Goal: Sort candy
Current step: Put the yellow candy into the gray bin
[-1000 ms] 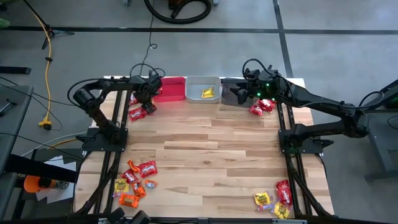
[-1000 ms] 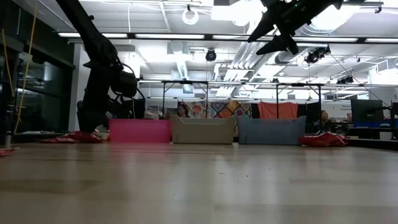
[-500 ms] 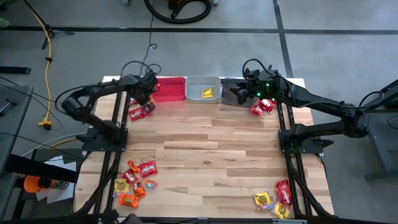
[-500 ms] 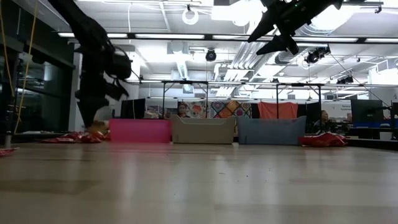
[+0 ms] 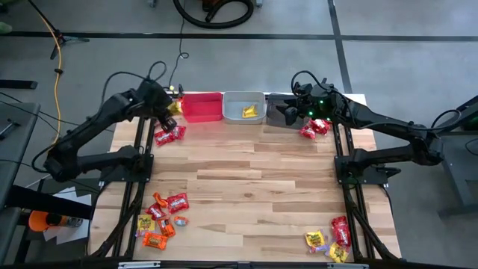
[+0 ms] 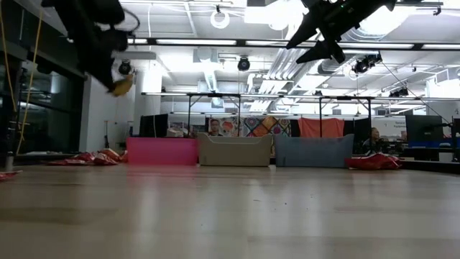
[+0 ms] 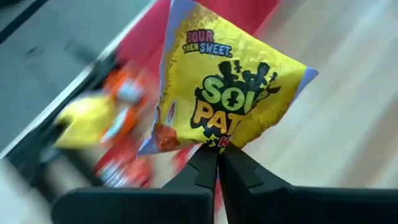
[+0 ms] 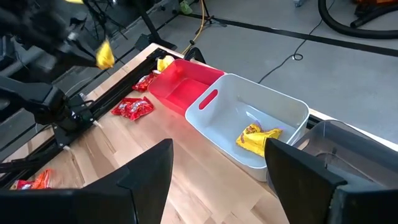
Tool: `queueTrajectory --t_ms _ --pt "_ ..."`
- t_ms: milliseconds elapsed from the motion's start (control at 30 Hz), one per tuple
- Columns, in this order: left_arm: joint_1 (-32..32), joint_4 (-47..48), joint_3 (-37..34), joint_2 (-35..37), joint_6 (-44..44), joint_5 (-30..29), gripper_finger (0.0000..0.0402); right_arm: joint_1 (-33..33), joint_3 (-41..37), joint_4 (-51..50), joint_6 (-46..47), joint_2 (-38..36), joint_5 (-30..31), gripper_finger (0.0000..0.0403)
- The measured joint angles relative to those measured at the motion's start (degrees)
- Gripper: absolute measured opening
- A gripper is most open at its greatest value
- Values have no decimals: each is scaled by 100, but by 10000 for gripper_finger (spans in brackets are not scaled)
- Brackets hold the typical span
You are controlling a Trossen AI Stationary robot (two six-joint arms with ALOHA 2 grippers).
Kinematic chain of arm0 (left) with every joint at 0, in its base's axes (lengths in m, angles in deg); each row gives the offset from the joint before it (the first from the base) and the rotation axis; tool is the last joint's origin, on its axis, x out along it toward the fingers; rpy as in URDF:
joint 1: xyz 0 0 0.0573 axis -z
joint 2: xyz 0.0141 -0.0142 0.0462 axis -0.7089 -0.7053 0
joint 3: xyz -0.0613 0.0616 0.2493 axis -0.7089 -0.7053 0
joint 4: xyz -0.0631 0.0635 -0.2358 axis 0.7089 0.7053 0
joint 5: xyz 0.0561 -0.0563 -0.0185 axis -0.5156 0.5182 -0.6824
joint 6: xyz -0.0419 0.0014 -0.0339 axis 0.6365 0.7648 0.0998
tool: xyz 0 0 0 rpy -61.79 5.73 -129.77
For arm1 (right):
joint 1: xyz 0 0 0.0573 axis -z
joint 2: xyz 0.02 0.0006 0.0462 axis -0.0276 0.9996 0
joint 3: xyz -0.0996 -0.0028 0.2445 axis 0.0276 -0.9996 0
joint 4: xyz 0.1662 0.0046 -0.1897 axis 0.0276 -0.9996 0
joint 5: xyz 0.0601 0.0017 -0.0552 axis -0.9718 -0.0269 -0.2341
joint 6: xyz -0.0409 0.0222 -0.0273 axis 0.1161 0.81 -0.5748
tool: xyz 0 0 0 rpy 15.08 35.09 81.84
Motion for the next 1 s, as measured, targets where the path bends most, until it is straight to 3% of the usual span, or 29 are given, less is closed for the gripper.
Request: queueTrajectory --t_ms 133,333,567,700,800,1000 --pt "343 -875 1 50 568 759 0 0 0 24 -145 0 -27 250" --pt "1063 -2891 1 -332 958 1389 0 0 0 559 -168 0 -285 250" --pt "1919 -5703 -32 -752 2033 2517 0 -106 0 1609 -154 0 -1426 250" --pt "2457 -6939 -439 -928 2432 2583 0 -376 0 2077 -412 -2 -1620 250" --pt "2655 -7506 -725 -1029 2730 2285 0 -527 0 2248 -860 -2 -1620 250" --pt "2763 -7666 -777 -1228 2758 2106 0 -656 0 2291 -1511 -2 -1526 250"
